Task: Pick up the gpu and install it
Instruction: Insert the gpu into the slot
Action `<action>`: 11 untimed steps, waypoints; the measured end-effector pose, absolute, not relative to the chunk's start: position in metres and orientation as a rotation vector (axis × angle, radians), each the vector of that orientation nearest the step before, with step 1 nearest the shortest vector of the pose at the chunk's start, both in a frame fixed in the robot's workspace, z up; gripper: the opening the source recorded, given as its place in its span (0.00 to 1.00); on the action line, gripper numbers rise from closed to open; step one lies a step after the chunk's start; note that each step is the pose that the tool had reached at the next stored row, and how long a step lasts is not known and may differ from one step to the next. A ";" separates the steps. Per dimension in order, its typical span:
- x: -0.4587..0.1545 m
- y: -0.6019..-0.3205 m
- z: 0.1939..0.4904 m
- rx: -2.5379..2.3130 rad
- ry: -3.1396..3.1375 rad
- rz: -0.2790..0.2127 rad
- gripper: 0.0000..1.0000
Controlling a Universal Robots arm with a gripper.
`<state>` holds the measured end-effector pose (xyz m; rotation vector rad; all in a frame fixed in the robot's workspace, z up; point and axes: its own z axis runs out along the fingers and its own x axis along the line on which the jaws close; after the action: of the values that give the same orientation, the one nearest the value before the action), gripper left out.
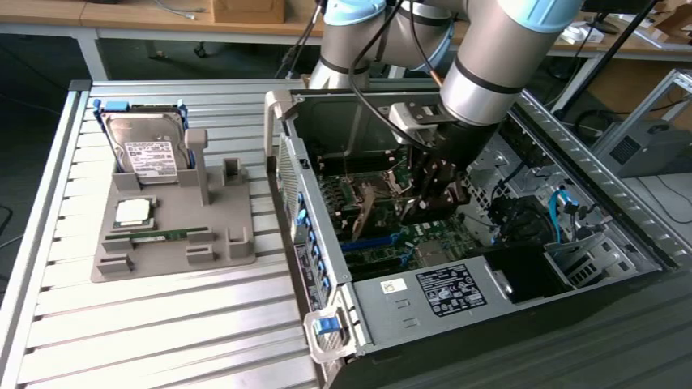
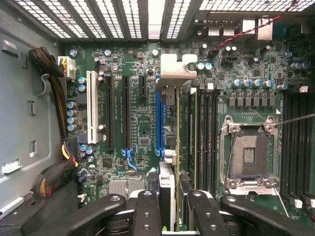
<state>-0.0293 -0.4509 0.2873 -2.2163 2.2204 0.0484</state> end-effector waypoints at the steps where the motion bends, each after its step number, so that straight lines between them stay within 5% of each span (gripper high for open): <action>1: -0.029 -0.451 0.287 -2.216 2.220 0.048 0.27; 11: -0.031 -0.451 0.286 -2.216 2.220 0.048 0.27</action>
<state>-0.0305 -0.4515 0.2863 -2.2163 2.2201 0.0484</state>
